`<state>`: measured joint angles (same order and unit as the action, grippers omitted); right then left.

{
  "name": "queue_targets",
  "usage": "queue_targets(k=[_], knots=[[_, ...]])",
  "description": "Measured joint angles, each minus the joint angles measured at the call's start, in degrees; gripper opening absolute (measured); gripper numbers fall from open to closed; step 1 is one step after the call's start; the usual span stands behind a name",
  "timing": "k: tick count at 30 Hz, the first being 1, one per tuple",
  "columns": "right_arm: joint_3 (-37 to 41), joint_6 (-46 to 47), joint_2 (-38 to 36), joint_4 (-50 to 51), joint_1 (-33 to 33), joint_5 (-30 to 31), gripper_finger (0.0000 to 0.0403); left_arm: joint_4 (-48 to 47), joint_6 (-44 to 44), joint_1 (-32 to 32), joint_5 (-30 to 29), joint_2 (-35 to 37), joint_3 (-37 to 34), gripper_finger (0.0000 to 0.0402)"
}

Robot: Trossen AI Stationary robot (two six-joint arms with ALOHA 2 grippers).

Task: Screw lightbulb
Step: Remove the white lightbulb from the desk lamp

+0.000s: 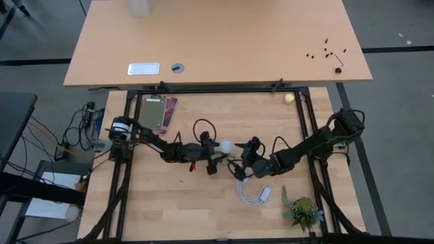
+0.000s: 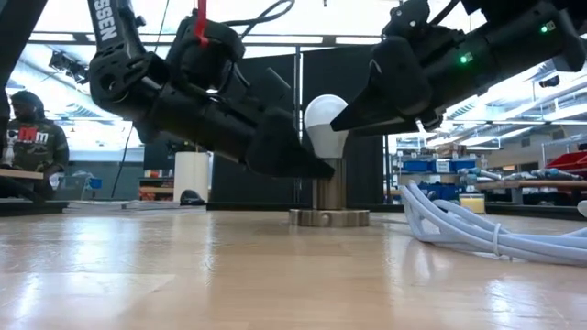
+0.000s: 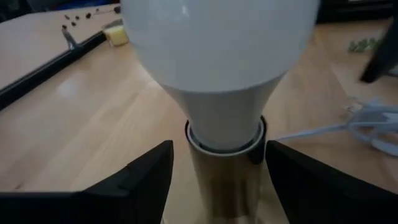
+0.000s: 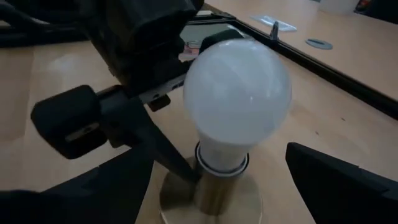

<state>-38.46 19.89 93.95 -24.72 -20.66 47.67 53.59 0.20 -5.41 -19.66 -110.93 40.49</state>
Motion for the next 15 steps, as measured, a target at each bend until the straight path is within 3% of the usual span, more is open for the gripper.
queue_targets(k=[8,15], knots=[[0.0,1.6,0.0,-1.3,1.6,-3.6,0.0373,3.9,1.0,0.7,4.0,-1.4,-0.4,0.0258],[0.0,1.6,0.1,-1.4,1.7,-3.9,0.0373,6.7,1.3,1.7,3.7,-4.0,0.0,0.0254]])
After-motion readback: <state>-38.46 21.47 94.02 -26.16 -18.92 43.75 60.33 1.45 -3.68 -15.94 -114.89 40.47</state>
